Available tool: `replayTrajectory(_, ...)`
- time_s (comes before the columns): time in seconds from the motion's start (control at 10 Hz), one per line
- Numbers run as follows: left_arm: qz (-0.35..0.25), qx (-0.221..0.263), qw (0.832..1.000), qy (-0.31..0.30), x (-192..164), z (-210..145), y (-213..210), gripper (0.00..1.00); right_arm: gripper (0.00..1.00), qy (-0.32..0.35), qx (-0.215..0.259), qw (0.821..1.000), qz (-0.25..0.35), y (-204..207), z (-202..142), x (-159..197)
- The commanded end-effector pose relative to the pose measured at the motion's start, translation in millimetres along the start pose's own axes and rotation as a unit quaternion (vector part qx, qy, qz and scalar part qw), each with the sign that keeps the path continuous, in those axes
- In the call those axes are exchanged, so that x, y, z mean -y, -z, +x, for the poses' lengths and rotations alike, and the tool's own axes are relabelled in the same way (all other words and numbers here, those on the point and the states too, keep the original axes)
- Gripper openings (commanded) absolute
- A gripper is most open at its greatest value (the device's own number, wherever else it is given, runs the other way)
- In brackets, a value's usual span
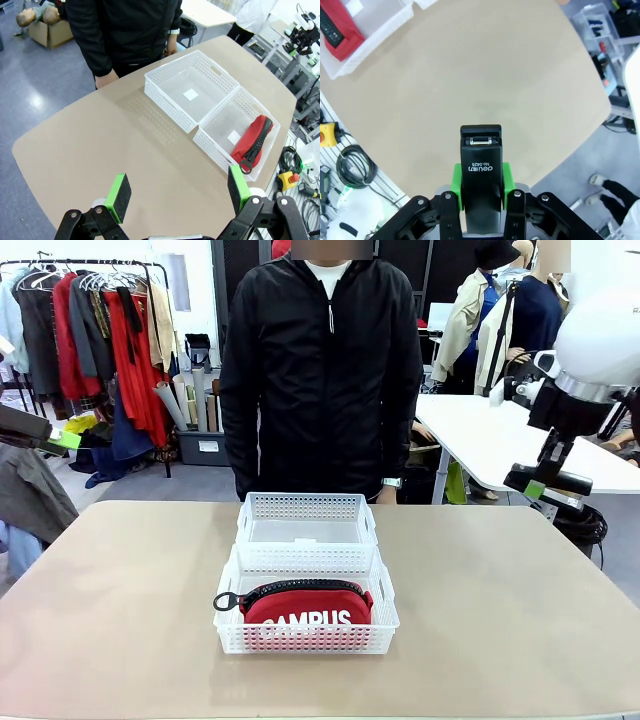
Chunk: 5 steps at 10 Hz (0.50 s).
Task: Distribute items into two baskets.
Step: Pick up the Stapler that the person points to.
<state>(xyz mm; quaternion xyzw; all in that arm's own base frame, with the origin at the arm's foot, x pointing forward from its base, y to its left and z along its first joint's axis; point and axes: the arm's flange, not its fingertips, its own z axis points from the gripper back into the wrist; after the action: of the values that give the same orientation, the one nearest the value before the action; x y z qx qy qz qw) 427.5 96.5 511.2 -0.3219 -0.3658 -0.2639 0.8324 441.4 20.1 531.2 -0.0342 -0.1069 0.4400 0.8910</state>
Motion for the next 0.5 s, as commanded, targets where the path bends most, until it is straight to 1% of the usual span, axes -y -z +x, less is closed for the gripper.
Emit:
replayTrajectory(0.0,-0.001,0.002,1.0,0.002,0.5,-0.2,-0.8,1.0,0.0,0.017,0.01,1.0,-0.005,-1.7,-4.3,5.5)
replayTrajectory(0.4,-0.001,0.002,1.0,0.002,0.5,-0.2,-0.8,1.0,0.0,0.017,0.01,1.0,-0.005,-1.7,-4.3,5.5)
